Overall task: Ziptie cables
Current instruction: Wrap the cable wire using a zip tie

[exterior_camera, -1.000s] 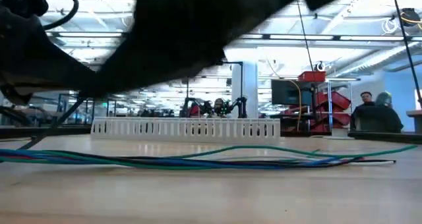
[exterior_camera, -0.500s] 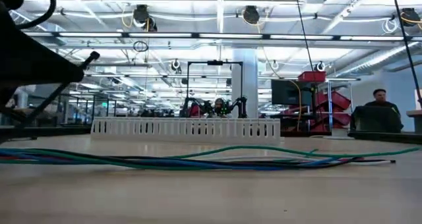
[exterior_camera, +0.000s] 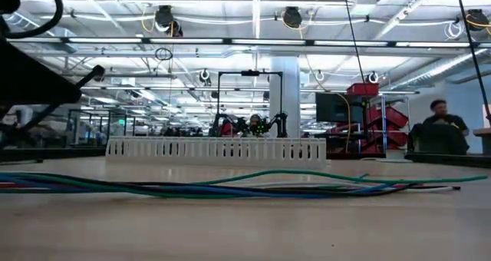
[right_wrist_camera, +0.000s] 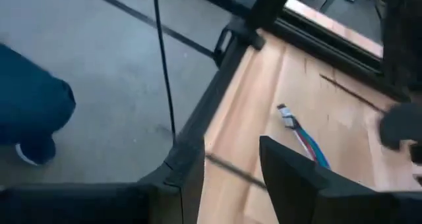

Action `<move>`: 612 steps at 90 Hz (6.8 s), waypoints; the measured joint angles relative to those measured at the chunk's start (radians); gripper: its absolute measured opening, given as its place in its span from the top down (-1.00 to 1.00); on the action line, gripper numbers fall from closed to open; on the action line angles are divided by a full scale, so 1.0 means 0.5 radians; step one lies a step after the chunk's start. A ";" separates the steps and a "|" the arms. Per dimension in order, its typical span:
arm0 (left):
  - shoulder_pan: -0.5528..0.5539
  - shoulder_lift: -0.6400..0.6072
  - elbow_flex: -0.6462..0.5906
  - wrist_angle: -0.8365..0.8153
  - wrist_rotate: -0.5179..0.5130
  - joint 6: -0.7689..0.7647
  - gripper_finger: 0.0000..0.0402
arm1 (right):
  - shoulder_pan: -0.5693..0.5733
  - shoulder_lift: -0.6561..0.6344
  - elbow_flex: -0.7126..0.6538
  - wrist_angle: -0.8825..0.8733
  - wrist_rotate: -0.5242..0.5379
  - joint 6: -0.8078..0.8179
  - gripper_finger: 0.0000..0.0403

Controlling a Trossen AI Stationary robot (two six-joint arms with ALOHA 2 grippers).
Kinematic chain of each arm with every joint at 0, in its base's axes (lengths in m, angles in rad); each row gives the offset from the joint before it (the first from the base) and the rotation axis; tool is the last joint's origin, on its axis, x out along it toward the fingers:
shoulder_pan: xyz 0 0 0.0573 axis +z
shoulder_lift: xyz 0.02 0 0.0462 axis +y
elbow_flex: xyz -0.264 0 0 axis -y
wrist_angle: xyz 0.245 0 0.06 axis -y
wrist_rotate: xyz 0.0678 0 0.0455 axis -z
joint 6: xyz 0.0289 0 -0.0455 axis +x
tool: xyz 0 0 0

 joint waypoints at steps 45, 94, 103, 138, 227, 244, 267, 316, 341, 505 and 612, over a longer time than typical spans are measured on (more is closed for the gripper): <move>0.093 0.001 -0.001 0.009 -0.276 -0.337 1.00 | 0.017 0.003 0.041 -0.479 0.608 0.013 0.32; 0.488 0.007 0.020 0.164 -0.327 -0.361 1.00 | 0.100 -0.288 0.039 -2.355 1.113 1.236 0.32; 0.549 0.007 0.070 0.164 -0.409 -0.350 1.00 | 0.160 -0.297 -0.004 -2.665 1.178 1.503 0.32; 0.788 0.275 0.497 0.166 -0.357 -0.124 1.00 | 0.364 -0.830 -0.912 -2.448 1.140 2.286 0.32; 0.606 0.381 0.609 0.262 -0.589 0.381 1.00 | 0.675 -1.277 -1.927 -1.288 1.101 2.500 0.51; 0.450 0.381 0.641 0.263 -0.594 0.508 1.00 | 0.602 -1.333 -1.874 -0.440 1.014 1.771 0.51; 0.279 0.379 0.659 0.168 -0.587 0.532 1.00 | 0.442 -1.308 -1.821 0.279 0.522 1.185 0.51; 0.365 0.414 0.661 -0.045 -0.293 0.116 1.00 | 0.275 -1.219 -1.822 -0.249 0.479 1.084 0.51; 0.578 0.620 0.890 -0.055 -0.420 -0.013 1.00 | 0.446 -1.223 -1.822 -0.594 0.683 1.267 0.51; 0.662 0.906 1.735 -0.199 -0.803 0.356 1.00 | 1.143 -1.666 -2.795 0.096 1.010 1.328 0.51; 0.797 1.022 2.096 -0.442 -0.102 2.148 1.00 | 0.998 -1.486 -2.898 1.041 0.620 0.836 0.51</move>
